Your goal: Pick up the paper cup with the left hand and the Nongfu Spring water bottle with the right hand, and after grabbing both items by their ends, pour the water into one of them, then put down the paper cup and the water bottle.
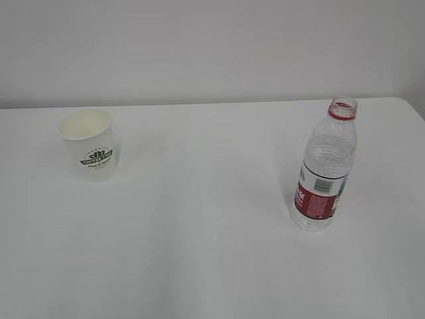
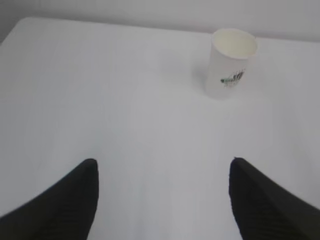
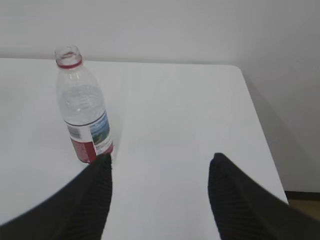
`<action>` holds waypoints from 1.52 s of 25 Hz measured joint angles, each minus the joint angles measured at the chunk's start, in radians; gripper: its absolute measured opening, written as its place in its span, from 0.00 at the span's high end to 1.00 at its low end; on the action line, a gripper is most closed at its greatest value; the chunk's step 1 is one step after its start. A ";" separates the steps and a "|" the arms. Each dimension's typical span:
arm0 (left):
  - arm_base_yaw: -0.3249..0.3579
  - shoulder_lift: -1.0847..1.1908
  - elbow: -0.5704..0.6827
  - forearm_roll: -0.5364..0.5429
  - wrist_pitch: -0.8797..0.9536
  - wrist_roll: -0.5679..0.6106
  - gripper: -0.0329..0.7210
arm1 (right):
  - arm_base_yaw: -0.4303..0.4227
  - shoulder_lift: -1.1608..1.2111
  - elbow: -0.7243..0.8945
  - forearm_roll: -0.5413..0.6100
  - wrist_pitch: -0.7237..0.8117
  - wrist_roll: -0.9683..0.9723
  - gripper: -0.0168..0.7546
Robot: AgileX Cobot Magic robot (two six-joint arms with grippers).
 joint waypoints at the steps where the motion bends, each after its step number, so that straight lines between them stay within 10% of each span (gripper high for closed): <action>1: 0.000 0.014 -0.008 -0.005 -0.054 0.000 0.17 | 0.000 0.030 0.000 0.004 -0.039 0.000 0.38; 26: -0.004 0.664 -0.014 -0.170 -0.798 0.000 0.18 | 0.000 0.276 0.068 0.008 -0.572 0.002 0.30; 38: -0.029 0.688 0.225 -0.142 -1.159 0.000 0.26 | 0.000 0.277 0.273 0.049 -0.824 0.021 0.30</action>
